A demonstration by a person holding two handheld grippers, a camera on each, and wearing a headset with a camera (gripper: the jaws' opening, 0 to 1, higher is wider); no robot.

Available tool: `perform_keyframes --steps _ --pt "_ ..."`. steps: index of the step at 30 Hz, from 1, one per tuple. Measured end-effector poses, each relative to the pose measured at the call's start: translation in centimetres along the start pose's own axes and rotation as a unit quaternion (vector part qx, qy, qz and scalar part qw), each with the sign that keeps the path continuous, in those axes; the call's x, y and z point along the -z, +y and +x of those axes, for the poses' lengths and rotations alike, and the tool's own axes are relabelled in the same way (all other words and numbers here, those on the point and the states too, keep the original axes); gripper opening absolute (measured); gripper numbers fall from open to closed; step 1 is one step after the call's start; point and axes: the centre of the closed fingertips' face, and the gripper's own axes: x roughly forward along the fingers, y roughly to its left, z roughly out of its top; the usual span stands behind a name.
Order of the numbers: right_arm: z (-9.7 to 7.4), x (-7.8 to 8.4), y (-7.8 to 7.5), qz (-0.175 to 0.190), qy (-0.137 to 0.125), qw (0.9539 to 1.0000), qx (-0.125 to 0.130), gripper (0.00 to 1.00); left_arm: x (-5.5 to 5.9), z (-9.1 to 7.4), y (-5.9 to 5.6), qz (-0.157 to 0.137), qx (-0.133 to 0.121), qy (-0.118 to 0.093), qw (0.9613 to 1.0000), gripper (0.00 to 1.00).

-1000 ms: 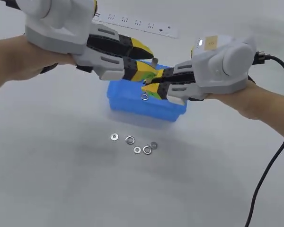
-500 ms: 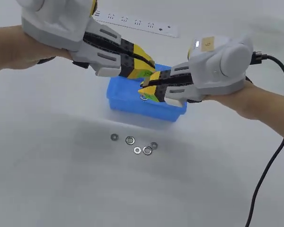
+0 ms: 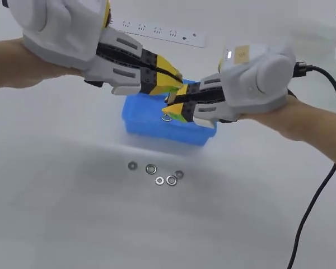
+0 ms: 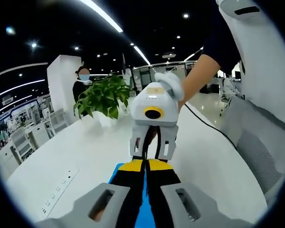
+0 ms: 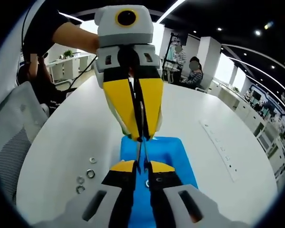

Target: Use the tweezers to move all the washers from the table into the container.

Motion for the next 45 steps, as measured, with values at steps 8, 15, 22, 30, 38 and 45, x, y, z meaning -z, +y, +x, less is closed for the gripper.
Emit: perform_keyframes --steps 8,15,22,30,38,45 --pt "-0.6 -0.4 0.0 0.003 -0.009 0.9998 0.018 0.21 -0.8 -0.4 0.4 -0.004 -0.010 -0.006 0.9999 0.04" --pt "-2.7 -1.1 -0.5 -0.002 -0.022 0.9977 0.064 0.28 -1.7 -1.2 0.6 0.013 -0.025 0.000 0.9996 0.05" --pt "-6.1 -0.8 0.0 0.010 -0.045 0.9903 0.131 0.35 -2.1 -2.1 -0.4 0.036 -0.031 0.019 0.9987 0.05" --pt "-9.4 1.6 2.9 0.078 -0.061 0.9816 0.163 0.54 -3.9 -2.7 -1.5 0.047 -0.041 0.016 0.9979 0.05" --pt "-11.3 3.9 5.7 0.106 -0.052 0.9767 0.180 0.66 -5.6 -2.8 -3.8 0.032 -0.047 -0.004 0.9984 0.05" --pt "-13.0 5.1 6.7 0.122 -0.050 0.9663 0.221 0.82 -4.0 -1.5 -6.3 0.013 -0.050 0.012 0.9986 0.05"
